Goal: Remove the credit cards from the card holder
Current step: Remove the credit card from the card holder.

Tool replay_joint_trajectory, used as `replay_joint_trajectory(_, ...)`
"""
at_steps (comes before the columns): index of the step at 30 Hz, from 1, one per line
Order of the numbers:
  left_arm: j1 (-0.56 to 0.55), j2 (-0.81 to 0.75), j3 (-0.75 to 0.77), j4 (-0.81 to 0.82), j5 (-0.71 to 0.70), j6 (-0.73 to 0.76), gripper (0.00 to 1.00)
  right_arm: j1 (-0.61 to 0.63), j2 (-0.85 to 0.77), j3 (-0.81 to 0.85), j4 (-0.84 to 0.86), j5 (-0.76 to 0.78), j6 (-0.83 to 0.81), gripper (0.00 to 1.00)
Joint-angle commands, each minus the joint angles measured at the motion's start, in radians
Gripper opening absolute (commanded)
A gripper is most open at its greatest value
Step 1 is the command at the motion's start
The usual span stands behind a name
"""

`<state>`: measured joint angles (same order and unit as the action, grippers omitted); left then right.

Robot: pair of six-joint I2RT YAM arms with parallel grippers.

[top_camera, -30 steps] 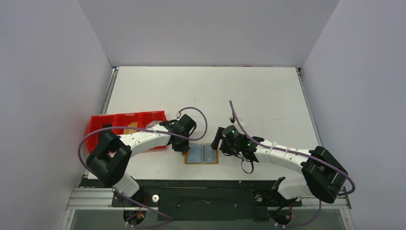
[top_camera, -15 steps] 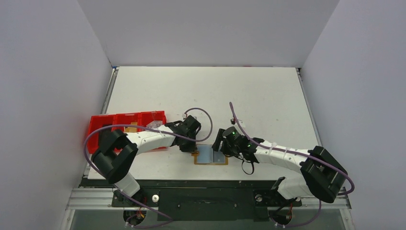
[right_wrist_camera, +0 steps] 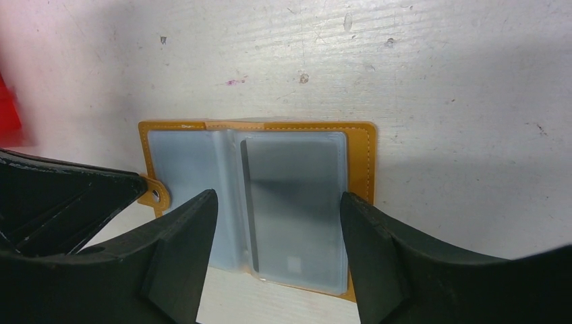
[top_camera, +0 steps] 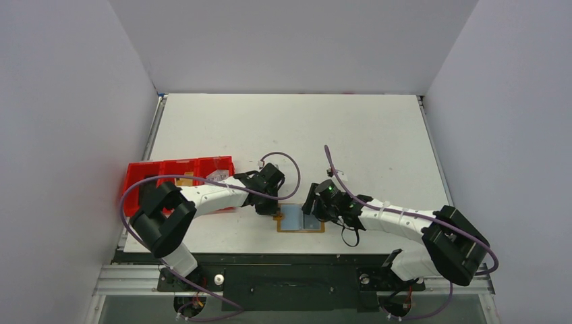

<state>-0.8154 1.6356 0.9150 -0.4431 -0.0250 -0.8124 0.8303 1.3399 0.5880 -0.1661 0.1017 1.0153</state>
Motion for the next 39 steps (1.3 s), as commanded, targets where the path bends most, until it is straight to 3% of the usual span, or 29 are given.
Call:
replay_joint_trajectory(1,-0.008,0.029,-0.010,0.026,0.010,-0.025,0.00,0.005,0.027,-0.005,0.025,0.028,0.012,0.60)
replay_joint_trajectory(6,-0.008,0.034,-0.010,0.026,0.013,-0.028,0.00,0.013,0.049,0.006,0.019,0.031,0.014,0.51)
replay_joint_trajectory(19,-0.009,0.042,-0.006,0.018,0.017,-0.027,0.00,0.051,0.039,0.041,-0.023,0.053,0.002,0.50)
replay_joint_trajectory(36,-0.009,0.041,0.000,0.010,0.018,-0.026,0.00,0.107,0.073,0.106,-0.029,0.044,-0.005,0.55)
replay_joint_trajectory(39,-0.009,0.035,-0.001,0.014,0.022,-0.027,0.00,0.107,0.064,0.099,-0.004,0.034,-0.009,0.62)
